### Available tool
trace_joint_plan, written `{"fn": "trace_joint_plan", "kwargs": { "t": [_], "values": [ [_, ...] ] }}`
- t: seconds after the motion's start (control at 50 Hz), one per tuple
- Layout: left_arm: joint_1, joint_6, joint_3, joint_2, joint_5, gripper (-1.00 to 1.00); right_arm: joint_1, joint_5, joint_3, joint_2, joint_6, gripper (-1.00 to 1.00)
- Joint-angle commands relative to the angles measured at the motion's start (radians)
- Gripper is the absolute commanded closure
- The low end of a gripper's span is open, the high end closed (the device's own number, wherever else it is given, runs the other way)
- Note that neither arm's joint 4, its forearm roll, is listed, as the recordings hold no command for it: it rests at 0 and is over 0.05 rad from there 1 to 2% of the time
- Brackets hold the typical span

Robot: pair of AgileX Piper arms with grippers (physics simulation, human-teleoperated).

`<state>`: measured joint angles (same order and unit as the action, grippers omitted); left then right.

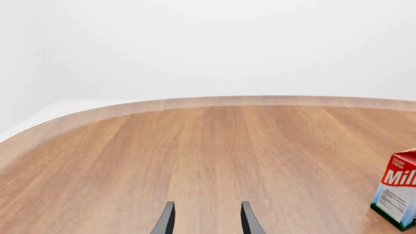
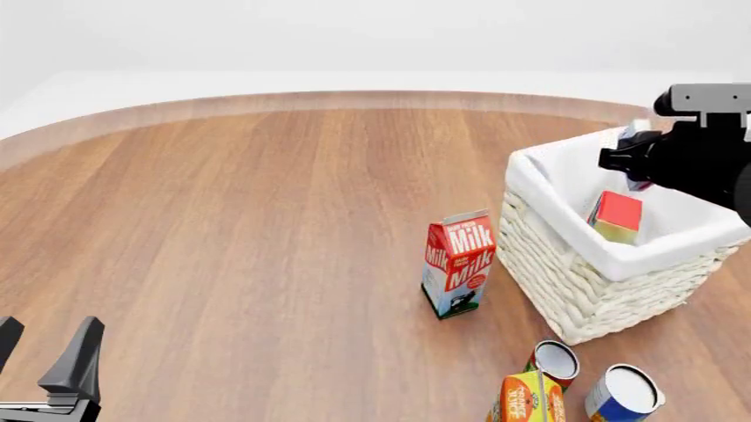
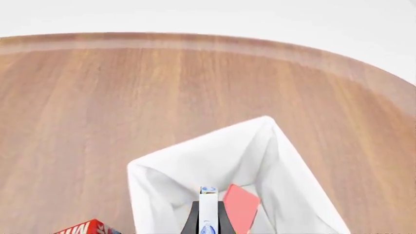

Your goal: Pick up the cream cheese box and the butter, and put them in the basket.

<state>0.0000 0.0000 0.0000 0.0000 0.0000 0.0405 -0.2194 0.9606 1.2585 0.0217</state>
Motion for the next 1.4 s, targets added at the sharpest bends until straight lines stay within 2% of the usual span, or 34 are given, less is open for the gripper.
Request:
{"fn": "trace_joint_plan", "kwargs": {
  "t": [0.02, 0.28, 0.68, 1.4],
  "values": [
    [0.0, 0.0, 0.0, 0.0, 0.0, -1.0, 0.008, 0.021, -0.022, 0.004, 0.012, 1.0],
    [0.0, 0.0, 0.0, 0.0, 0.0, -1.0, 0.017, 0.023, -0.027, -0.001, 0.019, 1.0],
    [0.0, 0.0, 0.0, 0.0, 0.0, -1.0, 0.022, 0.095, -0.077, 0.058, 0.036, 1.0],
    [0.0, 0.0, 0.0, 0.0, 0.0, -1.0, 0.035, 0.132, -0.099, 0.093, 0.053, 1.0]
  ]
}}
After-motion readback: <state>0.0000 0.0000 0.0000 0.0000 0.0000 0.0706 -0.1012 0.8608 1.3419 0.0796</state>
